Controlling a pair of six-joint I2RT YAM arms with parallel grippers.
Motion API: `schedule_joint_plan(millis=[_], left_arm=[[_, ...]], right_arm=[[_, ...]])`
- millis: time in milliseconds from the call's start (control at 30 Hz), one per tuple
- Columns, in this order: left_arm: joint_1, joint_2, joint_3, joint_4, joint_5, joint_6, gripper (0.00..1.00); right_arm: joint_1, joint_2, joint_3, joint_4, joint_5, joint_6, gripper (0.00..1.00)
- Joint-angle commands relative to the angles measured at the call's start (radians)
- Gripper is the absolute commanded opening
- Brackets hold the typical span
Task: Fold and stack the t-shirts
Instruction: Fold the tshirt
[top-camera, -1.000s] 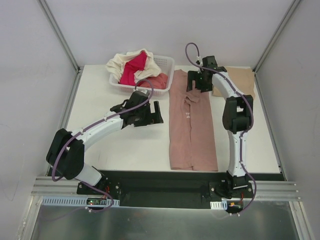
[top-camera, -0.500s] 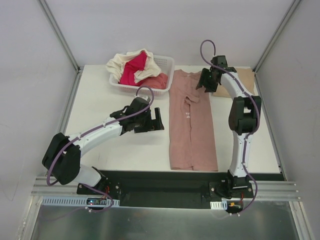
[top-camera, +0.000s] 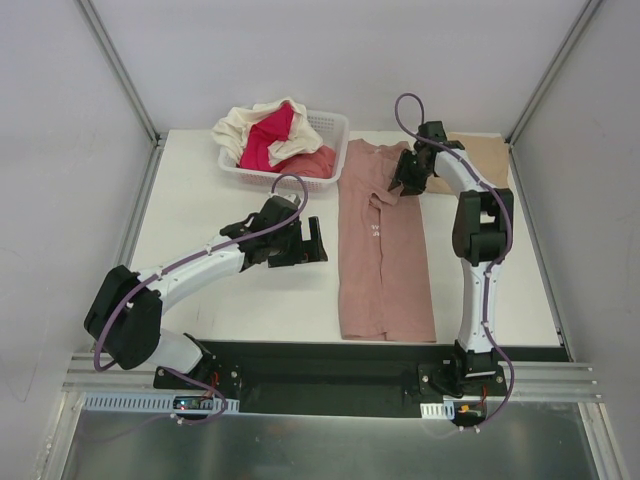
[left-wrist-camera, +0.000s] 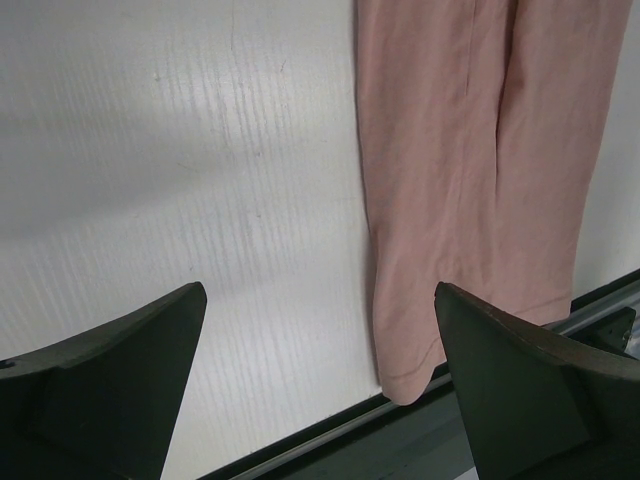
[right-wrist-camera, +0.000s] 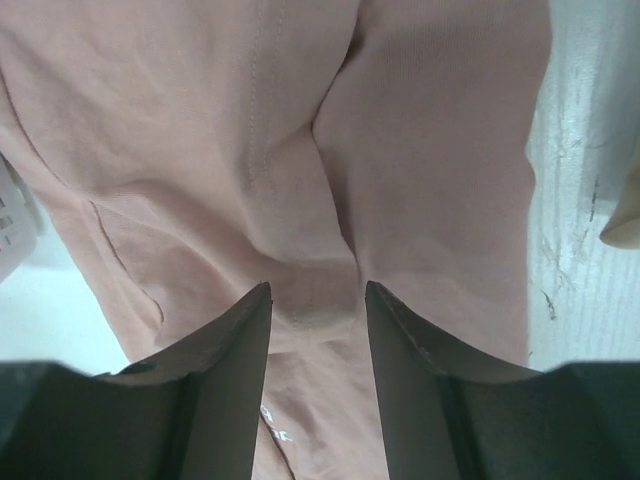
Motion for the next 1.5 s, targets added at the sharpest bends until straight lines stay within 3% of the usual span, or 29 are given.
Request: schedule_joint_plan(millis=[0, 200, 333, 500, 533, 900, 1100, 1333, 1467], left_arm=[[-0.007, -0.031, -0.008, 0.018, -0.006, -0.002, 0.99], [-0.007, -0.038, -0.015, 0.016, -0.009, -0.001, 0.99], [-0.008, -0.044, -0.017, 0.018, -0.009, 0.005, 0.99], [-0.008, -0.04, -0.02, 0.018, -0.006, 0.005, 0.99], [-0.008, -0.038, -0.02, 0.018, -0.003, 0.005, 0.99], [-0.007, -0.061, -0.047, 0.018, -0.01, 0.001, 1.0], [-0.008, -0.057, -0.049, 0.016, -0.004, -0.001, 0.99], [-0.008, -0.057, -0.049, 0.018, 0.013, 0.001, 0.99], [-0.008, -0.052, -0.047, 0.018, 0.029, 0.001, 0.99]], right_arm=[[0.006, 0.012, -0.004, -0.01, -0.031, 0.034, 0.45], [0.012, 0.032, -0.01, -0.015, -0.042, 0.038, 0.42], [0.02, 0.018, -0.019, -0.005, -0.019, 0.04, 0.2], [0.032, -0.032, -0.017, 0.013, 0.026, 0.037, 0.1], [0.035, -0.04, -0.017, 0.015, 0.033, 0.034, 0.01], [0.086, -0.118, 0.071, -0.102, 0.267, -0.13, 0.01], [0.089, -0.071, 0.13, -0.185, 0.308, -0.192, 0.01], [0.087, 0.013, 0.137, -0.231, 0.354, -0.218, 0.07], [0.087, 0.041, 0.142, -0.228, 0.264, -0.215, 0.35]])
